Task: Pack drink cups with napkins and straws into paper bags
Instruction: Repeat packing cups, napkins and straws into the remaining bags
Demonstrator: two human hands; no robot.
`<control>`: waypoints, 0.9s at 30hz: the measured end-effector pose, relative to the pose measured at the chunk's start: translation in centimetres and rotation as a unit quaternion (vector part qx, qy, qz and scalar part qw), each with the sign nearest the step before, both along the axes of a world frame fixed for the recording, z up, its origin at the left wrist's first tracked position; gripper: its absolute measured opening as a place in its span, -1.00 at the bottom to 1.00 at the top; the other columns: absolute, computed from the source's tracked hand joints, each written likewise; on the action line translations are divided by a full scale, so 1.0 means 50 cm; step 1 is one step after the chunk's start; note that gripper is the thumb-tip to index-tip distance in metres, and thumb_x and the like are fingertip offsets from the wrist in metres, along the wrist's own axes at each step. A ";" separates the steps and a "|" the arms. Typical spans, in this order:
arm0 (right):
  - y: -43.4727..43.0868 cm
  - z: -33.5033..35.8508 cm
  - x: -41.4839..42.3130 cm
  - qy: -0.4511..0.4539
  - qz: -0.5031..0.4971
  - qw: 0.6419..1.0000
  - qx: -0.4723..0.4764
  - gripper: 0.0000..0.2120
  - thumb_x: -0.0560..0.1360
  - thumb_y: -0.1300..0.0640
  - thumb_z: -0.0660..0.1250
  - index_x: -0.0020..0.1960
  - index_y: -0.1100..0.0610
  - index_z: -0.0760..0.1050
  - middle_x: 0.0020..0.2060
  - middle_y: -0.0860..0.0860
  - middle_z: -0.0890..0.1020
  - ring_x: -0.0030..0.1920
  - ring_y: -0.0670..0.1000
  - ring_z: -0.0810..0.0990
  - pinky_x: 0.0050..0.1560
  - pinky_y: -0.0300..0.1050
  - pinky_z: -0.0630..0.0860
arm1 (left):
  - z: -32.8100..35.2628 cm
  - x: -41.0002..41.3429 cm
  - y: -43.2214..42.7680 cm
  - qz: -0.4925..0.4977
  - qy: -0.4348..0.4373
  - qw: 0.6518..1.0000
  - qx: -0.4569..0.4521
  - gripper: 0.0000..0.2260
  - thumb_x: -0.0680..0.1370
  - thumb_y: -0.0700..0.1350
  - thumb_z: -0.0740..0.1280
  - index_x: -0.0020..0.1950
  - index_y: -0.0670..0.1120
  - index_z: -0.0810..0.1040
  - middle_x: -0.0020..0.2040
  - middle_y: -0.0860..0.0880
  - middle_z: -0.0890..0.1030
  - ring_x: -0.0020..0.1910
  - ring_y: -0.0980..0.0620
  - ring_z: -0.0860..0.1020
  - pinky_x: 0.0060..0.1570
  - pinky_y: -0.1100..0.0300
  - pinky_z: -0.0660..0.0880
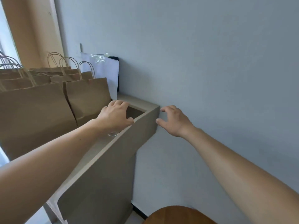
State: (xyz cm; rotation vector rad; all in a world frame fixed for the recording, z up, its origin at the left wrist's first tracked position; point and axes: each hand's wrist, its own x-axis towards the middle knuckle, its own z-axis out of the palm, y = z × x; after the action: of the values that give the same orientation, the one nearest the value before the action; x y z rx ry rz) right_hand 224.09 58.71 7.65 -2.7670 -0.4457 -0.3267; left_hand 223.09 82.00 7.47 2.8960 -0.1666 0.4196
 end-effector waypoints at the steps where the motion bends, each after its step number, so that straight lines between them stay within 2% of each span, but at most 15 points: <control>1: 0.031 0.009 0.017 -0.001 0.012 1.000 -0.006 -0.45 0.57 -0.10 0.26 0.48 0.12 0.30 0.44 0.06 0.35 0.44 0.07 0.30 0.40 -0.01 0.29 | 0.000 0.004 0.028 0.011 -0.001 1.000 -0.004 -0.44 0.53 0.10 0.28 0.49 -0.05 0.29 0.48 -0.05 0.32 0.50 -0.08 0.20 0.36 -0.06 0.28; 7: 0.221 0.015 0.128 0.027 0.063 0.997 -0.045 -0.41 0.52 -0.17 0.30 0.46 0.07 0.32 0.41 0.03 0.39 0.39 0.06 0.39 0.31 -0.02 0.35 | -0.038 0.023 0.177 0.044 0.012 0.999 -0.023 -0.41 0.54 0.15 0.27 0.51 -0.03 0.27 0.51 -0.02 0.30 0.51 -0.05 0.17 0.37 -0.06 0.28; 11: 0.320 -0.016 0.194 0.094 0.068 0.990 -0.076 -0.30 0.42 -0.21 0.38 0.45 0.08 0.32 0.38 0.06 0.42 0.33 0.11 0.44 0.29 0.04 0.42 | -0.083 0.033 0.244 0.051 0.038 0.998 -0.029 -0.40 0.56 0.12 0.27 0.54 -0.04 0.22 0.53 -0.03 0.26 0.53 -0.05 0.15 0.39 -0.03 0.29; 15: 0.383 -0.038 0.241 0.147 0.060 0.983 -0.092 -0.20 0.30 -0.27 0.42 0.41 0.09 0.33 0.25 0.06 0.49 0.19 0.11 0.50 0.19 0.09 0.49 | -0.124 0.040 0.282 0.034 0.061 0.997 -0.030 -0.39 0.56 0.10 0.27 0.56 -0.05 0.19 0.55 -0.04 0.22 0.54 -0.04 0.11 0.45 0.00 0.22; 22: 0.441 -0.085 0.287 0.180 0.029 0.979 -0.088 -0.11 0.28 -0.41 0.38 0.43 0.06 0.27 0.29 0.09 0.45 0.24 0.18 0.49 0.22 0.15 0.48 | -0.160 0.041 0.317 0.004 0.085 0.996 -0.030 -0.37 0.55 0.09 0.29 0.56 -0.04 0.18 0.56 -0.03 0.20 0.57 -0.01 0.06 0.48 0.00 0.19; 25: 0.452 -0.103 0.293 0.170 0.004 0.978 -0.119 -0.10 0.33 -0.40 0.37 0.48 0.06 0.20 0.37 0.17 0.33 0.35 0.24 0.35 0.30 0.16 0.40 | -0.166 0.041 0.319 -0.010 0.086 0.996 -0.030 -0.36 0.55 0.10 0.28 0.57 -0.03 0.17 0.56 -0.01 0.20 0.58 0.00 0.03 0.48 -0.01 0.18; 27: 0.454 -0.106 0.290 0.163 -0.015 0.979 -0.119 -0.07 0.30 -0.37 0.40 0.49 0.05 0.17 0.36 0.19 0.28 0.37 0.25 0.29 0.28 0.17 0.39 | -0.165 0.041 0.318 -0.013 0.079 0.996 -0.034 -0.37 0.54 0.10 0.28 0.57 -0.02 0.17 0.56 0.00 0.20 0.57 0.01 0.05 0.48 0.00 0.19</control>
State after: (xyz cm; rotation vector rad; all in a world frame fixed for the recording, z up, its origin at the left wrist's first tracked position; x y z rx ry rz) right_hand 238.57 81.41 2.36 -2.9832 -0.3809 0.1869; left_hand 225.14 97.89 -0.77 2.8405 -0.1602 0.1859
